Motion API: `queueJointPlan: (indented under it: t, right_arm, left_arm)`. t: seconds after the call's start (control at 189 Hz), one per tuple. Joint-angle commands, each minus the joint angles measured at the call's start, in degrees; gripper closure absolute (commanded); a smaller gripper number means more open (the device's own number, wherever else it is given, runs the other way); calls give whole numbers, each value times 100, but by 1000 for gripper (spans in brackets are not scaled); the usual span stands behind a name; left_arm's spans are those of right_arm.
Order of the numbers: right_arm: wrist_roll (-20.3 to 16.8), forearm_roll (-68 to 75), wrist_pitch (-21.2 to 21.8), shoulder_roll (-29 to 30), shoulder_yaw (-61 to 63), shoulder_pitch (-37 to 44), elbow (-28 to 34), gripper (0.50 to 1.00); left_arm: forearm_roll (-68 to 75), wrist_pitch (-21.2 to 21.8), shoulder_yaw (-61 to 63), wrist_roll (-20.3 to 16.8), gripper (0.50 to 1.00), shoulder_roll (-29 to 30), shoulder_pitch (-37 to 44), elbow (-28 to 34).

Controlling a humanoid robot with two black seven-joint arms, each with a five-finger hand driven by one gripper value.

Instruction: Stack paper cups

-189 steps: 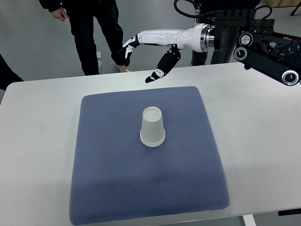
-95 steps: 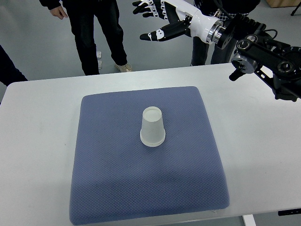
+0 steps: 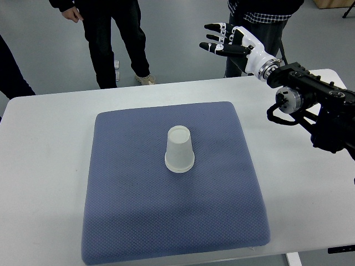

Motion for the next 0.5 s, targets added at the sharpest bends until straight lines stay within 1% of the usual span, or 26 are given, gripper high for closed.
queueJointPlan:
  t: [0.0,0.211,0.348,0.433,0.496]
  right_arm:
    - [0,325,37,149,234,-167,-17,603]
    - [0,633,2,219,534,-237,-17,603]
    - [106,641,-7,219,551,-343,-17,603]
    - [246,633,-16,219,543,-351,-26,587]
    - [290,633,-24,219,543,-369,-34,587]
  left_arm:
    - [0,1,2,4,500,0,0,0]
    - [0,1,2,4,500,0,0,0]
    - [0,1,2,4,500,0,0,0]
    - [0,1,2,4,500,0,0,0]
    - [0,1,2,4,500,0,0,0]
